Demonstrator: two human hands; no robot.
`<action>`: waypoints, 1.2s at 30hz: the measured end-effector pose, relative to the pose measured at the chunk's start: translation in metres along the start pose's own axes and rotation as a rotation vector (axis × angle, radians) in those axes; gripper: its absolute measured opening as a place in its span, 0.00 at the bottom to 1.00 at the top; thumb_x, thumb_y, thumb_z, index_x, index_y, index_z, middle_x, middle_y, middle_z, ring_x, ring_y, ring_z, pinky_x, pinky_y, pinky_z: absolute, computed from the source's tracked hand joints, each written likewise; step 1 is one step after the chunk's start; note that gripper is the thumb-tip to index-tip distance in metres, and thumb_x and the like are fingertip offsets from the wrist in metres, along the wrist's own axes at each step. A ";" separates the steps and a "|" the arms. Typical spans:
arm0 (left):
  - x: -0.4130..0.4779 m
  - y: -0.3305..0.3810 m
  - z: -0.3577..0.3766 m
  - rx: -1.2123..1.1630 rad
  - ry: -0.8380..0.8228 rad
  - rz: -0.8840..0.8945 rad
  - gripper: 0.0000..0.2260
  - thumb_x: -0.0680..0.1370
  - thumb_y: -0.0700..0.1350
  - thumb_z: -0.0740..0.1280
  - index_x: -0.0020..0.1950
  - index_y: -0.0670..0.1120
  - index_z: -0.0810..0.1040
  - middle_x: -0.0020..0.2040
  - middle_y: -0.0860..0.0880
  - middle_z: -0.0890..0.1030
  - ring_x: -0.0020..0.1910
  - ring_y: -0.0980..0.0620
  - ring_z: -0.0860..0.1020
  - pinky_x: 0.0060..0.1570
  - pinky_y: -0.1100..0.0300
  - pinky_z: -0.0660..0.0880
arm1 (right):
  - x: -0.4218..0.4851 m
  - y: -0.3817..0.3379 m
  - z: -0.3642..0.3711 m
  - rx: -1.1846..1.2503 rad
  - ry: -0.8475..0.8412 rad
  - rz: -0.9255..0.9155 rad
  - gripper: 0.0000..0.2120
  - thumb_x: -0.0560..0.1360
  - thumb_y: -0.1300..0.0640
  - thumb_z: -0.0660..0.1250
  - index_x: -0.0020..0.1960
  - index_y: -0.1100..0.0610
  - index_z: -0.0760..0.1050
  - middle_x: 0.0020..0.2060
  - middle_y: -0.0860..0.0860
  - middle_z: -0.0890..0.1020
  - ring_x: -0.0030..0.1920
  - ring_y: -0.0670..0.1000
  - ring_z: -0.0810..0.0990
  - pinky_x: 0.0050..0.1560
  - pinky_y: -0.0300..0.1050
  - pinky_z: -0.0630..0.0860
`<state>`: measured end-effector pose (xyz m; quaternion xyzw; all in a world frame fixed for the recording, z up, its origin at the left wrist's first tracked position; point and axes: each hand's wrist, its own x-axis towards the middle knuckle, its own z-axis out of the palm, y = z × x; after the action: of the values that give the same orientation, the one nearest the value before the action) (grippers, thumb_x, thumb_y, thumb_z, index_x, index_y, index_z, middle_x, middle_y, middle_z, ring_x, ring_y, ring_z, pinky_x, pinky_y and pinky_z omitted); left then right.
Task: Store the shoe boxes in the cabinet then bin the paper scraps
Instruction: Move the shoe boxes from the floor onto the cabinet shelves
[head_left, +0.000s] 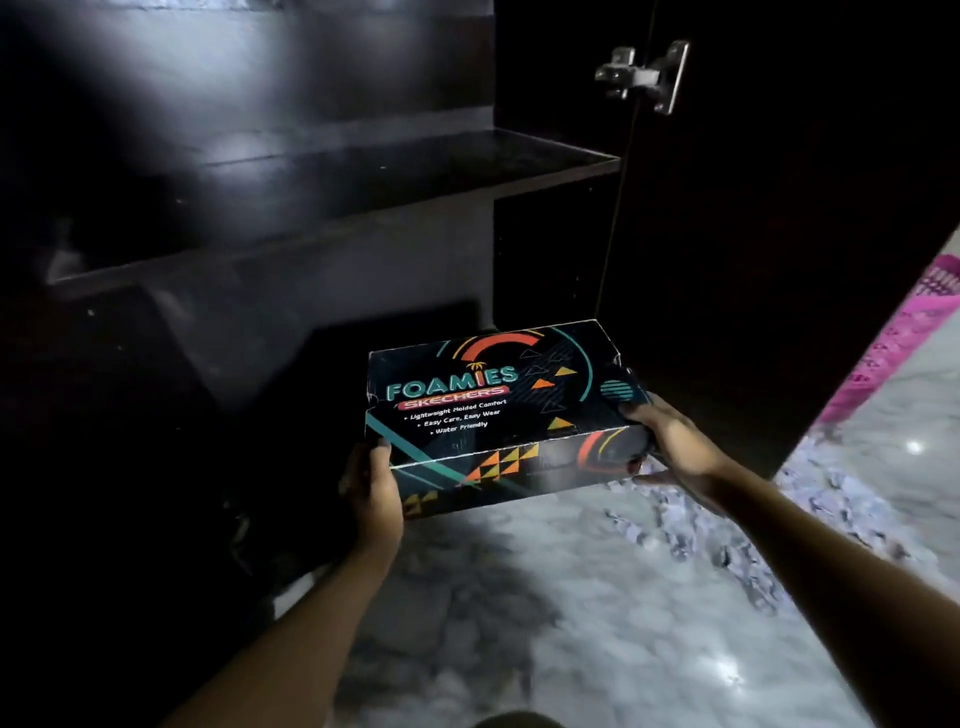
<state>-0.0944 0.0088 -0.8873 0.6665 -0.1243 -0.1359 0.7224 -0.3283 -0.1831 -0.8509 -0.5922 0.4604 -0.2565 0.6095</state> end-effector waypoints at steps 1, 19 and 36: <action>0.003 -0.001 -0.008 0.026 -0.001 0.020 0.11 0.75 0.52 0.64 0.44 0.44 0.77 0.41 0.45 0.78 0.41 0.47 0.78 0.42 0.56 0.74 | 0.005 0.007 0.011 0.006 -0.012 -0.007 0.12 0.79 0.51 0.63 0.60 0.39 0.75 0.58 0.47 0.80 0.61 0.53 0.75 0.53 0.59 0.80; 0.035 -0.055 -0.092 0.223 0.004 -0.120 0.12 0.79 0.47 0.67 0.60 0.52 0.69 0.49 0.52 0.79 0.47 0.51 0.78 0.43 0.59 0.74 | 0.085 0.074 0.170 0.147 -0.144 -0.095 0.17 0.77 0.65 0.68 0.65 0.63 0.70 0.52 0.57 0.81 0.53 0.55 0.79 0.53 0.45 0.77; 0.082 -0.099 -0.064 1.366 0.001 0.083 0.40 0.80 0.57 0.57 0.77 0.40 0.34 0.78 0.39 0.35 0.77 0.40 0.34 0.74 0.47 0.37 | 0.140 0.084 0.239 -0.179 -0.113 -0.164 0.34 0.76 0.52 0.71 0.77 0.58 0.60 0.69 0.58 0.60 0.65 0.60 0.73 0.69 0.53 0.71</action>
<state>0.0018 0.0315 -0.9917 0.9676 -0.2073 0.0010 0.1444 -0.0788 -0.1730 -0.9969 -0.6934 0.3964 -0.2299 0.5561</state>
